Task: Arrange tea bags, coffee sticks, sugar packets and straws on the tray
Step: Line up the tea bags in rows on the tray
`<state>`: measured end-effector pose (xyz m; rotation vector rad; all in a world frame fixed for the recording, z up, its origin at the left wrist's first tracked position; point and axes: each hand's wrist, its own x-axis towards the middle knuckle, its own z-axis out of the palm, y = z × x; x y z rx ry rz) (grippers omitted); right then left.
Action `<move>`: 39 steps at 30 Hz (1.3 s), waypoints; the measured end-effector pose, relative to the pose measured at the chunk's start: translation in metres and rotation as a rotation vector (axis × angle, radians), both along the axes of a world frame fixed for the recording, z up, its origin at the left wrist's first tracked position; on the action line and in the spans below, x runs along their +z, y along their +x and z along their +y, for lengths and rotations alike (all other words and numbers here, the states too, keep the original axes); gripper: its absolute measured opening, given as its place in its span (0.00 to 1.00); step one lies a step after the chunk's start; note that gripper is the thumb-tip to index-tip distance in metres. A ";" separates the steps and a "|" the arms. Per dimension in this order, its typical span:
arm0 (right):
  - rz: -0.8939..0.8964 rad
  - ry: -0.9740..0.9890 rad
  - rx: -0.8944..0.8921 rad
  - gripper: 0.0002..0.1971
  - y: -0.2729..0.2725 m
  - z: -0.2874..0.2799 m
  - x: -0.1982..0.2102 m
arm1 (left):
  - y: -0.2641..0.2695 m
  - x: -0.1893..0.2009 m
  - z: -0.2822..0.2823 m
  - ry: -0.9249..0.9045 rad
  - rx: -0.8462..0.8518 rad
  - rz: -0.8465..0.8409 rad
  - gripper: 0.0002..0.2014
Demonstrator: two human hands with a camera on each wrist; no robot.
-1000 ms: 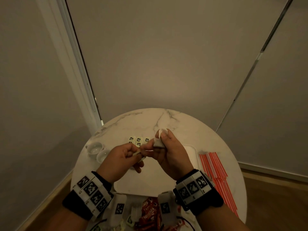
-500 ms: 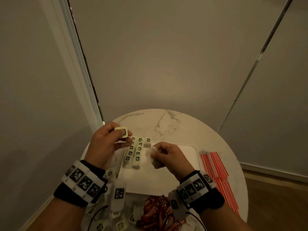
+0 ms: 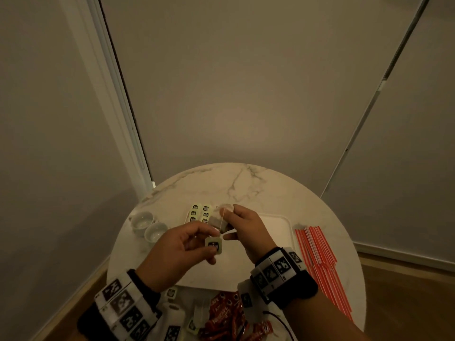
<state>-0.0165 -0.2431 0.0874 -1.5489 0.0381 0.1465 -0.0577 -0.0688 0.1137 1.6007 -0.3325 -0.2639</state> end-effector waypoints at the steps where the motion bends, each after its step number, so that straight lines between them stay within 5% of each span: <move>1: 0.001 0.037 -0.014 0.12 0.000 -0.001 0.000 | -0.001 -0.005 0.000 -0.002 0.020 0.035 0.12; 13: -0.058 0.167 0.099 0.11 -0.001 -0.014 0.012 | 0.010 -0.043 -0.003 0.065 0.250 0.280 0.04; 24: -0.147 0.250 0.018 0.09 -0.001 -0.015 0.018 | 0.012 -0.061 -0.005 0.390 0.106 0.205 0.07; 30: -0.084 0.225 0.102 0.17 -0.003 -0.013 0.013 | 0.019 -0.052 -0.011 0.236 0.191 0.186 0.06; 35: -0.061 0.123 0.183 0.25 -0.007 -0.007 0.008 | 0.034 -0.032 -0.015 0.117 0.267 0.180 0.18; 39: -0.061 0.037 0.193 0.25 -0.009 -0.005 0.008 | 0.039 -0.011 -0.019 -0.022 0.250 0.135 0.14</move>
